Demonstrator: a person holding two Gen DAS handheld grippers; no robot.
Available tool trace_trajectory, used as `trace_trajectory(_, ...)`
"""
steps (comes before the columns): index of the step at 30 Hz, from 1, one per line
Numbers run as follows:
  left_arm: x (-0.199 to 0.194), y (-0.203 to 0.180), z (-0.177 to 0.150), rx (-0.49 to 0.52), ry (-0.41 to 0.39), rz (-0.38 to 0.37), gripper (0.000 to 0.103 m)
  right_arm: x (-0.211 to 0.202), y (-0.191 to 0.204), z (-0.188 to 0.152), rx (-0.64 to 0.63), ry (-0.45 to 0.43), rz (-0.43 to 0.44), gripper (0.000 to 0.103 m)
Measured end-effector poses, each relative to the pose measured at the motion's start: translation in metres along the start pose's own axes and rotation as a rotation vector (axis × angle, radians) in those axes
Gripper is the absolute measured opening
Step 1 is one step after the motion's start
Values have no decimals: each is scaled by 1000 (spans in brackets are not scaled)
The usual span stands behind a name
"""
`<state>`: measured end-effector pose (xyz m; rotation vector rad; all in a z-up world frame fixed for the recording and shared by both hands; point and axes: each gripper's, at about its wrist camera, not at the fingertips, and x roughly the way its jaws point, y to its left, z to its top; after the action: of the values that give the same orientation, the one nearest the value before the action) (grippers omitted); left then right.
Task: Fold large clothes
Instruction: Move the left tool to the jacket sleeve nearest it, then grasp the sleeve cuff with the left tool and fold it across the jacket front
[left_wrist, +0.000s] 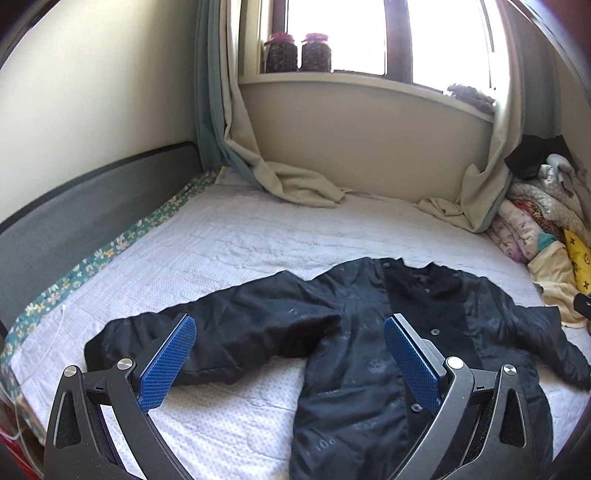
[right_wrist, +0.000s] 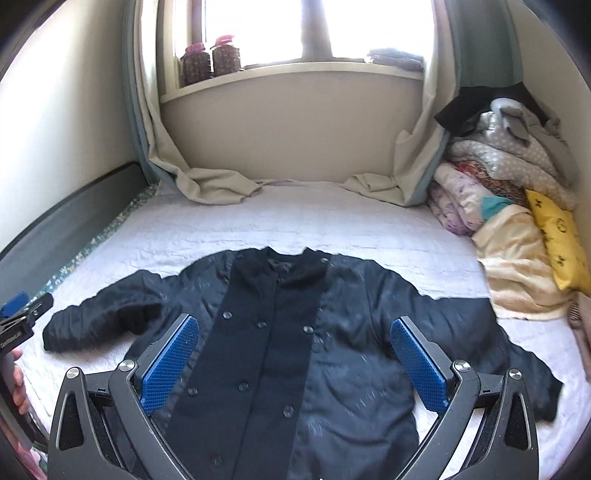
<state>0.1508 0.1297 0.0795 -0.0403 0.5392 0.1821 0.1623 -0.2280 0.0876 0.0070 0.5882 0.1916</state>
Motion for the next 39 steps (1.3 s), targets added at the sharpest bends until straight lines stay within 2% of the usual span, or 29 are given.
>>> trace_trajectory(4,29,9,-15,-11,64,33,102,22,-9,-11,13,-32,19,103)
trace_trajectory(6,45,19,-20,-62,122,27,102,41,-15,-20,50,4,16,103)
trace_trajectory(8,52,25,-25,-96,149,18,102,60,-18,-24,72,77,41,103)
trace_trajectory(15,70,40,-27,-144,194,83,102,91,-9,-35,56,135,-13,103)
trace_trajectory(19,79,48,-32,-190,225,87,102,96,-6,-39,52,168,4,103)
trace_trajectory(25,87,64,-39,-250,269,83,102,87,-5,-37,48,147,9,103)
trace_trajectory(31,93,109,-42,-401,333,62,102,76,-11,-33,72,129,19,103)
trace_trajectory(35,97,148,-46,-540,373,5,102,72,-16,-29,87,116,23,103)
trace_trajectory(39,106,189,-65,-680,396,-41,102,73,-20,-29,93,120,17,103)
